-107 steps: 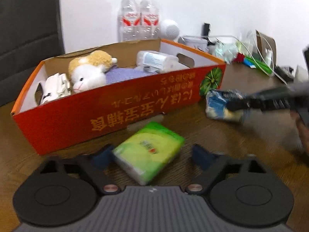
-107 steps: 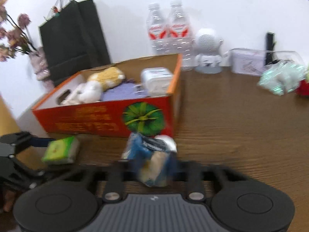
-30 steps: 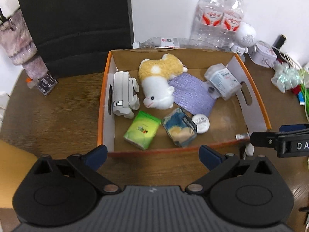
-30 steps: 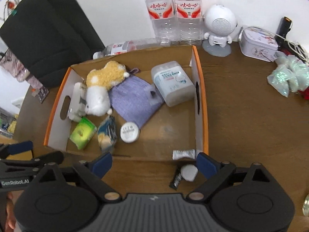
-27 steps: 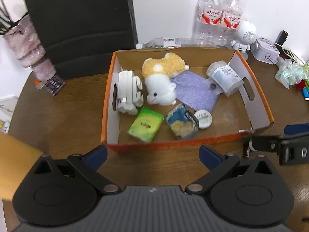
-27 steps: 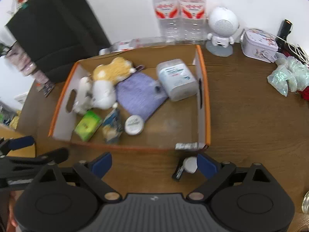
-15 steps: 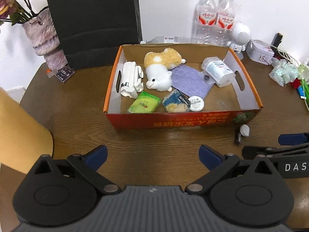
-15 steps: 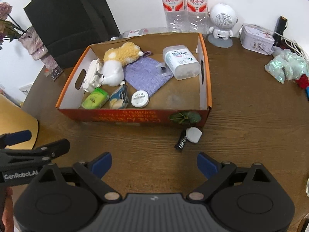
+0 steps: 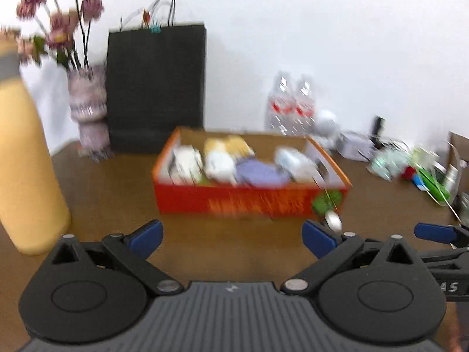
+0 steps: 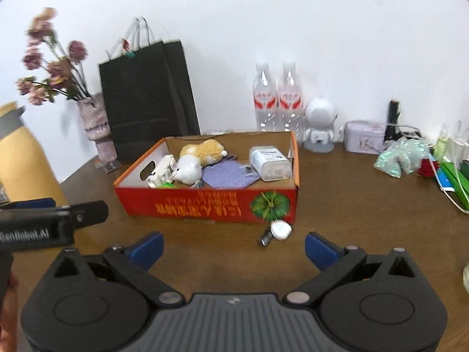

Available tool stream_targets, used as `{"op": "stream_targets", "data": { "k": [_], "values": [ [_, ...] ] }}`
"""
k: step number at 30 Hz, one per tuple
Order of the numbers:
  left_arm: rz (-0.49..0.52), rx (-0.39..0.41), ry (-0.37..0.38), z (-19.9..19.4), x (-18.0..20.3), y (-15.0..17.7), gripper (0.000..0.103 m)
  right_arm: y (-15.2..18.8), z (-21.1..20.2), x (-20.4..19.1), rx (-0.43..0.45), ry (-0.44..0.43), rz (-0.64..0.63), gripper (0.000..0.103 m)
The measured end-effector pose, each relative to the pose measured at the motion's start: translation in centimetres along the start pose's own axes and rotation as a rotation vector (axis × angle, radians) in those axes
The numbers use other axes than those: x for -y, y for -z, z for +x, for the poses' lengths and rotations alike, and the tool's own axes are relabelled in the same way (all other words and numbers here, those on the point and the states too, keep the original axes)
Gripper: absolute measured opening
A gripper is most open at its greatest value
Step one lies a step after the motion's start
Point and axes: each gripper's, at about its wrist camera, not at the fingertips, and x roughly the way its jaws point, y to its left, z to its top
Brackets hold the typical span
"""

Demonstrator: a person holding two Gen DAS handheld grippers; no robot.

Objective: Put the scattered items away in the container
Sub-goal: 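Withdraw both tools from the box back over the table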

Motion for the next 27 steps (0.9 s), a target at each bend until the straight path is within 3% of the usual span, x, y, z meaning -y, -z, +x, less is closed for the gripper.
{"op": "stream_targets", "data": {
  "k": [3, 7, 12, 20, 27],
  "values": [
    [-0.018, -0.016, 0.052, -0.7, -0.4, 5.0, 0.103, 5.4, -1.4, -0.8, 0.035, 0.021, -0.076, 0.103],
    [0.009, -0.038, 0.018, -1.4, -0.4, 8.8, 0.103, 9.1, -2.2, -1.6, -0.005, 0.003, -0.104, 0.103],
    [0.052, -0.065, 0.011, -1.2, -0.4, 9.4, 0.103, 10.3, -2.4, -2.1, -0.04, 0.038, -0.108, 0.103],
    [0.147, -0.113, -0.019, -0.7, 1.1, 11.1, 0.103, 11.1, -2.1, -1.3, -0.121, 0.005, -0.053, 0.103],
    [0.129, -0.152, 0.006, -0.1, 0.9, 10.9, 0.103, 11.3, -1.9, -0.6, -0.131, -0.002, -0.013, 0.103]
  ]
}}
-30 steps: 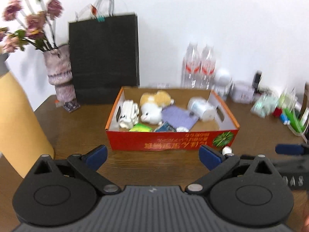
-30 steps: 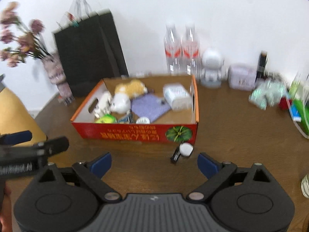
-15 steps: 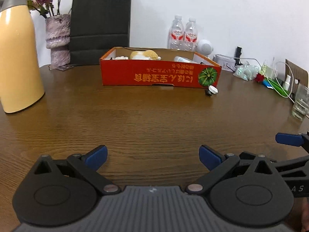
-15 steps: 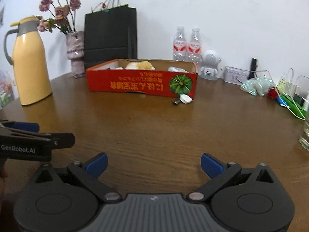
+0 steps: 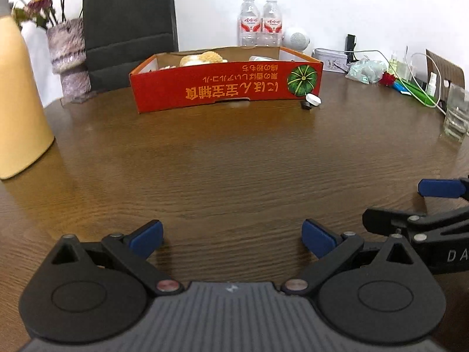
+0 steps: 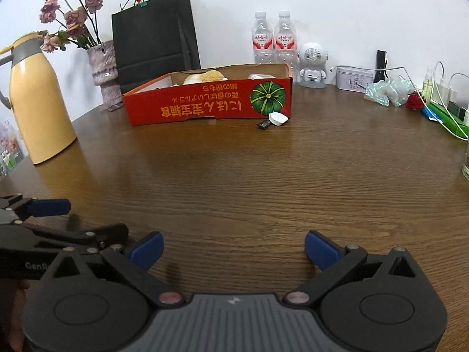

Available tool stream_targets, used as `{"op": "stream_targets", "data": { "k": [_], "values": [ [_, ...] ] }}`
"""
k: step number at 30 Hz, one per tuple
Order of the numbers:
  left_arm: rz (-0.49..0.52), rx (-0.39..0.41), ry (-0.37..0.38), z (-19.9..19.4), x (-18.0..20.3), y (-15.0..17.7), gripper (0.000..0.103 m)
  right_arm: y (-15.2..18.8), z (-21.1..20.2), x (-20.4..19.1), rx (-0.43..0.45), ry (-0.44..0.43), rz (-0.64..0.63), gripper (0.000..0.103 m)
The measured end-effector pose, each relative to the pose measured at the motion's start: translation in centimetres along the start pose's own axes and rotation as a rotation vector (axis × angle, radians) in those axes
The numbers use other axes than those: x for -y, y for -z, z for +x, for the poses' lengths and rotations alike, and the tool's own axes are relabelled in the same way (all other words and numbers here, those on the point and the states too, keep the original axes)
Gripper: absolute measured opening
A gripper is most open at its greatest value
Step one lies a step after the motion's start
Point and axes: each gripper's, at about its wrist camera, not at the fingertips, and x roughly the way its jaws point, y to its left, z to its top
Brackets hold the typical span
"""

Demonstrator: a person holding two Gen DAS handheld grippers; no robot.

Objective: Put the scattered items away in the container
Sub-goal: 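Withdraw both tools from the box back over the table, then grasp the small white item with black strap with the right tool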

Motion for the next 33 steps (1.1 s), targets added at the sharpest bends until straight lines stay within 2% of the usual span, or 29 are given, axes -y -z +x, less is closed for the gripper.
{"op": "stream_targets", "data": {
  "k": [5, 17, 20, 21, 22, 24, 27, 29, 30, 31, 32, 33],
  "values": [
    [-0.02, 0.001, -0.037, -0.2, -0.1, -0.2, 0.103, 0.0, 0.3, -1.0, -0.023, 0.049, -0.056, 0.103],
    [-0.029, -0.004, -0.033, -0.3, -0.1, -0.5, 0.103, -0.1, 0.3, -1.2, -0.026, 0.055, -0.063, 0.103],
    [-0.033, 0.004, -0.045, -0.4, 0.0, -0.8, 0.103, -0.2, 0.4, -0.9, -0.027, 0.034, -0.067, 0.103],
    [-0.03, 0.021, -0.029, -0.5, 0.0, -1.4, 0.103, -0.5, 0.4, -0.5, -0.024, 0.018, -0.059, 0.098],
    [-0.022, 0.039, 0.006, -0.5, -0.1, -2.2, 0.103, -1.0, 0.3, 0.2, -0.01, 0.0, -0.041, 0.088],
    [-0.008, 0.065, 0.076, -0.2, -0.6, -4.6, 0.103, -3.1, 0.5, 2.1, 0.031, -0.014, 0.001, 0.086],
    [-0.028, 0.116, 0.092, 1.2, -1.2, -8.0, 0.103, -8.0, 2.5, 4.8, 0.1, 0.01, 0.005, 0.08],
    [-0.035, 0.123, 0.122, 2.8, -1.2, -9.9, 0.103, -10.9, 5.2, 5.9, 0.106, 0.013, -0.012, 0.077],
    [-0.038, 0.115, 0.147, 3.6, -1.2, -10.6, 0.102, -12.1, 7.0, 6.3, 0.093, 0.01, -0.024, 0.066],
    [-0.043, 0.103, 0.173, 4.5, -1.1, -11.0, 0.096, -13.0, 8.7, 6.7, 0.079, 0.009, -0.028, 0.057],
    [-0.045, 0.088, 0.197, 5.3, -1.0, -11.3, 0.092, -13.8, 10.4, 7.0, 0.055, 0.008, -0.022, 0.054],
    [-0.04, 0.072, 0.212, 6.1, -0.8, -11.3, 0.083, -14.6, 12.1, 7.4, 0.03, -0.004, -0.008, 0.048]
  ]
}}
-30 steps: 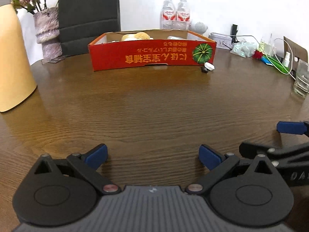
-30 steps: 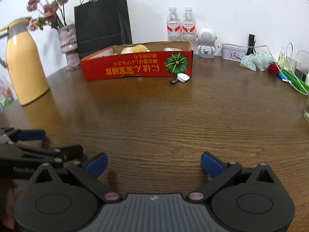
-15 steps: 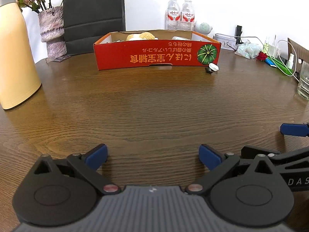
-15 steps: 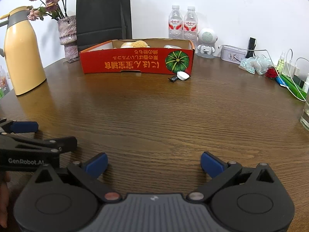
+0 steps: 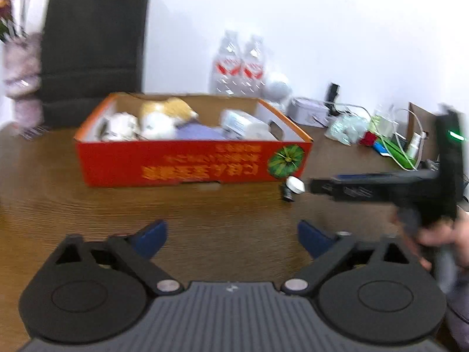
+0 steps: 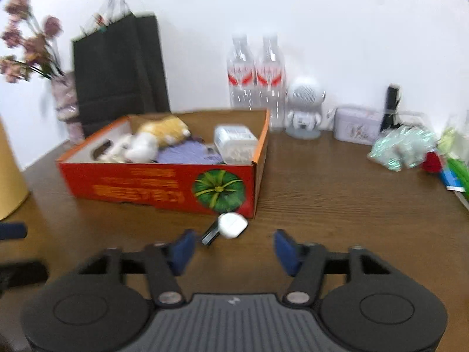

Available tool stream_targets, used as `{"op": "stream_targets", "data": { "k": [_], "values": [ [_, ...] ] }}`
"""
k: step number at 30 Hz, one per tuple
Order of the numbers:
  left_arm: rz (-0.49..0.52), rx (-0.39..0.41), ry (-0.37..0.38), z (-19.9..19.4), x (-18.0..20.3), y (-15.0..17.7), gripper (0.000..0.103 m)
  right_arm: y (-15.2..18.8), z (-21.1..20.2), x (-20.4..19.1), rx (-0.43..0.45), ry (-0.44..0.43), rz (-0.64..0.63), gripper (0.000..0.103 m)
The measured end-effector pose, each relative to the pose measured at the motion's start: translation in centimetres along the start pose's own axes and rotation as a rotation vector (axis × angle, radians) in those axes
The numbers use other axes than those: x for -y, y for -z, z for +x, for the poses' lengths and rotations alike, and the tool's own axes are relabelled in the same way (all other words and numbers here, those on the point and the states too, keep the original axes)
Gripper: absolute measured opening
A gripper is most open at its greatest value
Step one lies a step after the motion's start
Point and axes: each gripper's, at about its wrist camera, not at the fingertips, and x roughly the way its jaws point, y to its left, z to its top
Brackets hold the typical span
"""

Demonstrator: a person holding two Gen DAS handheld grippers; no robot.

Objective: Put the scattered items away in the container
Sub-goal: 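Grasp the small white item with black strap with the right tool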

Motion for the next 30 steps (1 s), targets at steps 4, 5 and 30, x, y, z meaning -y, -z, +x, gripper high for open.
{"op": "stream_targets", "data": {
  "k": [4, 5, 30],
  "values": [
    [0.05, -0.055, 0.016, 2.6, 0.4, 0.7, 0.066, -1.1, 3.8, 0.9, -0.038, -0.047, 0.034, 0.044],
    [0.062, -0.059, 0.027, 3.0, 0.6, 0.7, 0.066, -1.1, 4.4, 0.8, -0.046, -0.035, 0.025, 0.043],
    [0.125, -0.105, -0.083, 9.0, 6.7, -1.4, 0.009, 0.7, -1.1, 4.9, 0.092, -0.05, 0.073, 0.027]
  ]
}}
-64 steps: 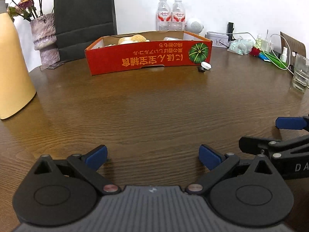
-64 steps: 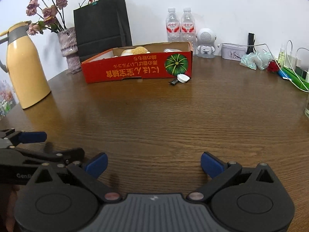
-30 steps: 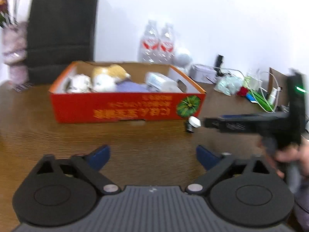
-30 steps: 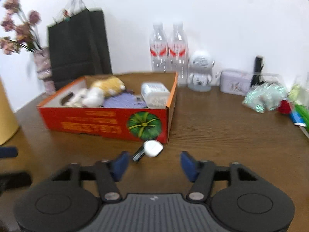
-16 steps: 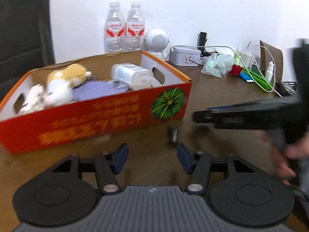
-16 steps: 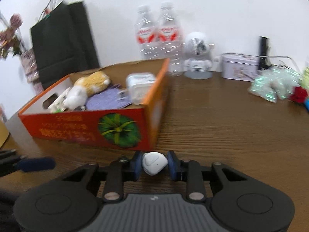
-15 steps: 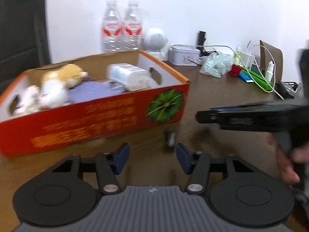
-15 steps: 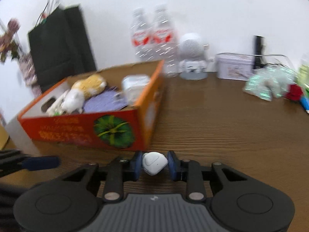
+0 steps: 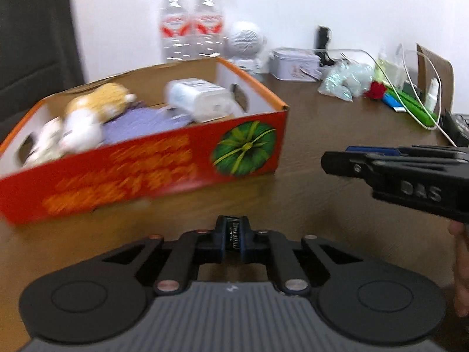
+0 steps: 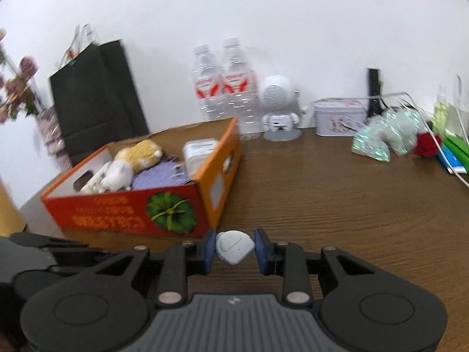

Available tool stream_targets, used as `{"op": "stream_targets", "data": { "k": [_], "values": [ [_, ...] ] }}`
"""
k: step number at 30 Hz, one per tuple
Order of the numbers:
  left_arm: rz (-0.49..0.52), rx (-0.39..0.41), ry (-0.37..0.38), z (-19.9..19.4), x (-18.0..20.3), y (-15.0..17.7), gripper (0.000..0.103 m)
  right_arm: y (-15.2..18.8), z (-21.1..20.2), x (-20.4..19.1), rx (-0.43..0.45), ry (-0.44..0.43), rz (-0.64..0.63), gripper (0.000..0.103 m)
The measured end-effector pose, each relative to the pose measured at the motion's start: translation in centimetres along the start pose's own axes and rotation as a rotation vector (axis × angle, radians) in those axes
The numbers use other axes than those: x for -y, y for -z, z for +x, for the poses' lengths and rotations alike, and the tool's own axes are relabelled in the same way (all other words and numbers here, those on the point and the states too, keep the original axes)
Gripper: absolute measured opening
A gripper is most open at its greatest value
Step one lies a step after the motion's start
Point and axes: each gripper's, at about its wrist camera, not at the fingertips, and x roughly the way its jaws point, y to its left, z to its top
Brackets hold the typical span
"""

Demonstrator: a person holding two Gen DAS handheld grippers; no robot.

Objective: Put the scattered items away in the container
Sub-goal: 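Grasp the small white item with black strap with the right tool, then carry the white item into the cardboard box and open the right tool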

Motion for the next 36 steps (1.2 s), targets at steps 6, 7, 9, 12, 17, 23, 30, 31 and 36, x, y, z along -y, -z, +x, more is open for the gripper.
{"op": "stream_targets", "data": {
  "k": [6, 7, 9, 12, 17, 23, 30, 31, 36],
  "values": [
    [-0.168, 0.172, -0.128, -9.6, -4.4, 4.0, 0.009, 0.6, -1.0, -4.2, 0.007, -0.07, -0.141, 0.027],
    [-0.191, 0.186, -0.156, -10.9, -5.0, 4.9, 0.009, 0.8, -1.4, -5.1, 0.006, -0.078, -0.16, 0.027],
    [-0.216, 0.189, -0.236, -13.0, -5.8, 6.5, 0.009, 1.7, -2.3, -6.9, 0.008, -0.101, -0.194, 0.027],
    [-0.246, 0.199, -0.269, -15.8, -6.5, 9.0, 0.009, 4.1, -5.1, -9.9, 0.011, -0.071, -0.25, 0.027],
    [-0.245, 0.2, -0.21, -17.6, -5.5, 11.0, 0.009, 8.8, -12.1, -12.9, 0.043, -0.052, -0.164, 0.027],
    [-0.224, 0.275, -0.093, -17.7, -5.8, 6.7, 0.009, 7.3, -15.9, -13.5, 0.095, -0.03, -0.177, 0.027],
    [-0.348, 0.108, 0.157, -11.0, -11.2, -8.3, 0.009, -7.2, -10.9, -10.9, 0.1, -0.044, -0.209, 0.027],
    [-0.367, 0.07, 0.166, -9.0, -11.8, -10.3, 0.009, -9.6, -8.8, -10.3, 0.048, -0.052, -0.174, 0.027],
    [-0.444, -0.143, 0.16, 2.3, -12.7, -15.1, 0.009, -17.0, 2.5, -7.9, -0.25, -0.046, -0.05, 0.027]
  ]
}}
